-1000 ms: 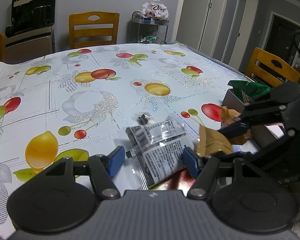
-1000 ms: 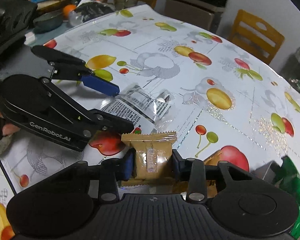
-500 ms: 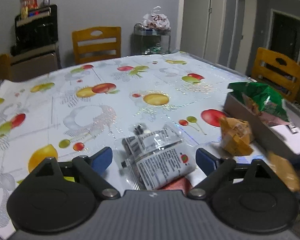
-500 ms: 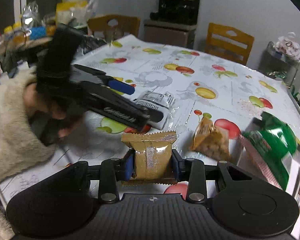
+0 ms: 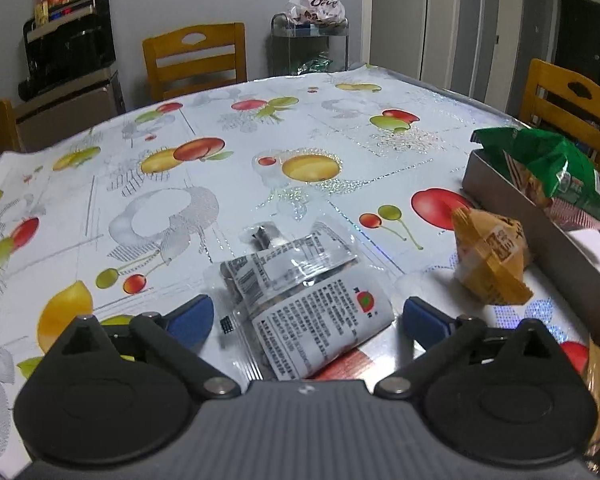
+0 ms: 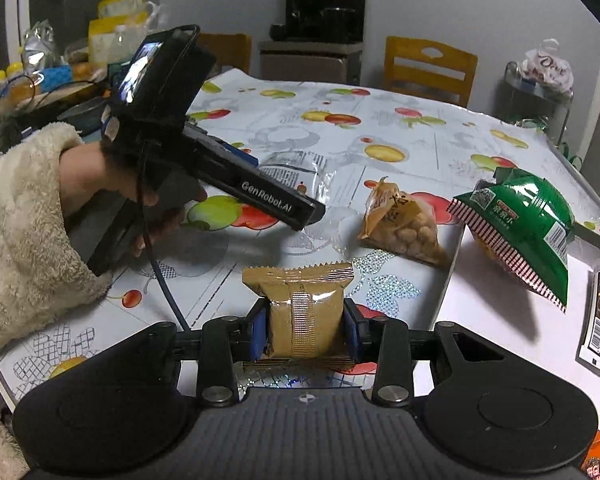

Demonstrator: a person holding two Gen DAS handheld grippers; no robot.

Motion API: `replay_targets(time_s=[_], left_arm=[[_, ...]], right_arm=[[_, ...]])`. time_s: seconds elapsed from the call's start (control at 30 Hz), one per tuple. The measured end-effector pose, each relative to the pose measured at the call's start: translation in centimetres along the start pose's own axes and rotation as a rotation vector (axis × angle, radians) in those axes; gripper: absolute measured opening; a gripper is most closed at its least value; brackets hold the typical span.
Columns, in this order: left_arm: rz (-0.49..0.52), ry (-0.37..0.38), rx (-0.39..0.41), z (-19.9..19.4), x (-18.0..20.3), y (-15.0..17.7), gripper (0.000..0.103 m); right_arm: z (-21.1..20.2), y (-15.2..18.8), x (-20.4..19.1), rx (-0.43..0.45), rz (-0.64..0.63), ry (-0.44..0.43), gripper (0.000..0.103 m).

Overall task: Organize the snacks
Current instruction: 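Grasp the tan square packet with the right tool while the left tool reaches the white sachet, then grasp the white-labelled clear sachet with the left tool while the right tool holds the tan packet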

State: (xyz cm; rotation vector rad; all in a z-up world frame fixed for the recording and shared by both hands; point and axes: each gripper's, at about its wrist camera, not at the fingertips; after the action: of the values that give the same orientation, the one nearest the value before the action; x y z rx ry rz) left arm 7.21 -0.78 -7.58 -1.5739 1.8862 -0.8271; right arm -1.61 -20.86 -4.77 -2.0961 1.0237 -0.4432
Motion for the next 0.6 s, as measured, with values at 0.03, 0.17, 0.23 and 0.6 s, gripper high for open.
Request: replay_targets(time_s=[0.03, 0.17, 0.23, 0.6], left_arm=[[-0.006, 0.003, 0.000, 0.1, -0.1, 0.0, 0.102], [-0.009, 0.016, 0.019, -0.1, -0.2, 0.0, 0.085], [-0.014, 0.031, 0.034, -0.3, -0.4, 0.1, 0.078], [-0.003, 0.126, 0.076, -2.1, -1.1, 0.7, 0.050]], right_arm=[[0.0, 0.0, 0.0, 0.001, 0.000, -0.002, 0.039], [0.1, 0.2, -0.1, 0.007, 0.000, -0.005, 0.039], [0.2, 0.2, 0.0, 0.009, 0.003, -0.005, 0.039], [-0.5, 0.3, 0.1, 0.024, 0.008, -0.005, 0.039]])
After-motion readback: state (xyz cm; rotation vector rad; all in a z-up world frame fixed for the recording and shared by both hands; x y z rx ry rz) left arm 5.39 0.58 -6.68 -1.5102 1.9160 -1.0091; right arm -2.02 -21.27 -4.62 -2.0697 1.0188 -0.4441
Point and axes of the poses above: each gripper's, at about its wrist camera, not at the fingertips, and z roughly the way its jaws point, x to its right, y to its underside, and after that the axes turned 1 degree about z, right-handed
